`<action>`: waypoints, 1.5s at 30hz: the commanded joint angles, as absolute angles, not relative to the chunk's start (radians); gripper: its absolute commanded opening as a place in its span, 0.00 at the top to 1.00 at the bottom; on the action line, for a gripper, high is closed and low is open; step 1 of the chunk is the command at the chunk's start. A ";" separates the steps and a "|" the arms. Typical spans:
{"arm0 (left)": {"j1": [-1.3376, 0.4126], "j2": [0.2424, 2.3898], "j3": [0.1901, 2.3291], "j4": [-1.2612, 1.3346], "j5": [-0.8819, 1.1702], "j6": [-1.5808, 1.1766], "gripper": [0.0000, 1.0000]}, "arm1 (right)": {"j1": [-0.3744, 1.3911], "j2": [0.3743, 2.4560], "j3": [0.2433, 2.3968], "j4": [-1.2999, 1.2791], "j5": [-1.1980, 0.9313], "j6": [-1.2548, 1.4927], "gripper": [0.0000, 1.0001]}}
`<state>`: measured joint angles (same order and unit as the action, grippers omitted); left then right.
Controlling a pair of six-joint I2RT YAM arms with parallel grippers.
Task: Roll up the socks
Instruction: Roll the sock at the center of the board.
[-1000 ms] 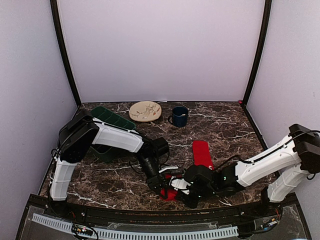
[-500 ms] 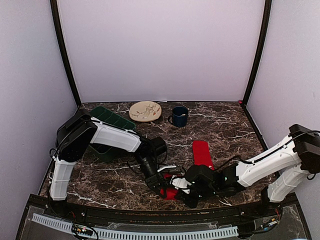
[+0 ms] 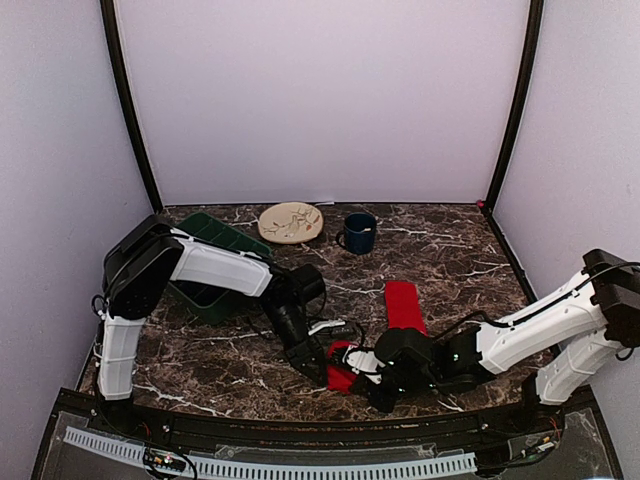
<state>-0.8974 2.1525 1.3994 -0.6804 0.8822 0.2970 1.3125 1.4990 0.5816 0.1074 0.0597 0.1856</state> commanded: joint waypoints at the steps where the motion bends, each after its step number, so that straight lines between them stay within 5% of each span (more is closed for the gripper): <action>1: -0.854 2.175 1.337 -0.680 0.586 0.278 0.60 | 1.307 1.486 0.567 0.106 0.061 0.194 1.00; 25: -0.805 1.939 1.143 -0.525 0.496 0.160 0.60 | 1.295 1.557 0.640 0.063 -0.015 0.144 1.00; 45: -0.924 1.552 0.795 -0.014 0.224 0.054 0.60 | 1.091 1.618 0.746 -0.054 -0.441 0.152 1.00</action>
